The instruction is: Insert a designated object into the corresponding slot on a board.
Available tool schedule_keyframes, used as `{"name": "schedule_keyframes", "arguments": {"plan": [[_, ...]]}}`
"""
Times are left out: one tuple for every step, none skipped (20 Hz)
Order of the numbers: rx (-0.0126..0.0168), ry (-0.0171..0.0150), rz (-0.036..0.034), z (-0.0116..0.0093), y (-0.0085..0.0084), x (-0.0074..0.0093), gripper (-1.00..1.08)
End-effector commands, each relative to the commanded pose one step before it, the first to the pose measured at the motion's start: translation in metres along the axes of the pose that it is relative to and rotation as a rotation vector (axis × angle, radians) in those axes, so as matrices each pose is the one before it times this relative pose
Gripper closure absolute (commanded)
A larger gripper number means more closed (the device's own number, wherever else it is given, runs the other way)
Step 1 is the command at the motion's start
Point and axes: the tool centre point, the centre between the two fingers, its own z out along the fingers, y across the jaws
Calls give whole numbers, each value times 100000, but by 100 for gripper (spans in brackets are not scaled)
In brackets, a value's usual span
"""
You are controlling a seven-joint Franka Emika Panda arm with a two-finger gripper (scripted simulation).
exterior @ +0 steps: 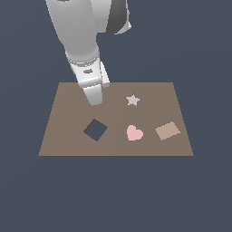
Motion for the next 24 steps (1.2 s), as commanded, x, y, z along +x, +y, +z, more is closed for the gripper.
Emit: {"name": "schedule_keyframes", "arguments": {"plan": [[-47, -35, -2529, -34, -231, 77, 108], [1, 0, -569, -3, -59, 15, 108], [1, 0, -409, -2, -43, 8, 108], [1, 0, -249, -1, -27, 1, 108], [1, 0, -98, 0, -10, -2, 108], [0, 0, 69, 0, 4, -12, 108], [0, 0, 229, 1, 19, -20, 108], [0, 0, 229, 1, 19, -19, 108], [0, 0, 69, 0, 10, 0, 108], [35, 25, -88, 16, -33, 9, 108], [0, 0, 0, 41, 2, 2, 108], [0, 0, 0, 122, 7, 6, 108], [0, 0, 0, 204, 10, 10, 108], [-16, 10, 66, 260, -6, -18, 108], [0, 0, 0, 204, 7, 10, 108], [0, 0, 0, 122, 3, 6, 108], [-12, 5, 68, 37, -17, -30, 108], [0, 0, 0, 0, 0, 0, -92], [0, 0, 0, 0, 0, 0, -92], [0, 0, 0, 0, 0, 0, -92], [0, 0, 0, 0, 0, 0, -92], [0, 0, 0, 0, 0, 0, -92], [0, 0, 0, 0, 0, 0, -92], [0, 0, 0, 0, 0, 0, -92]]}}
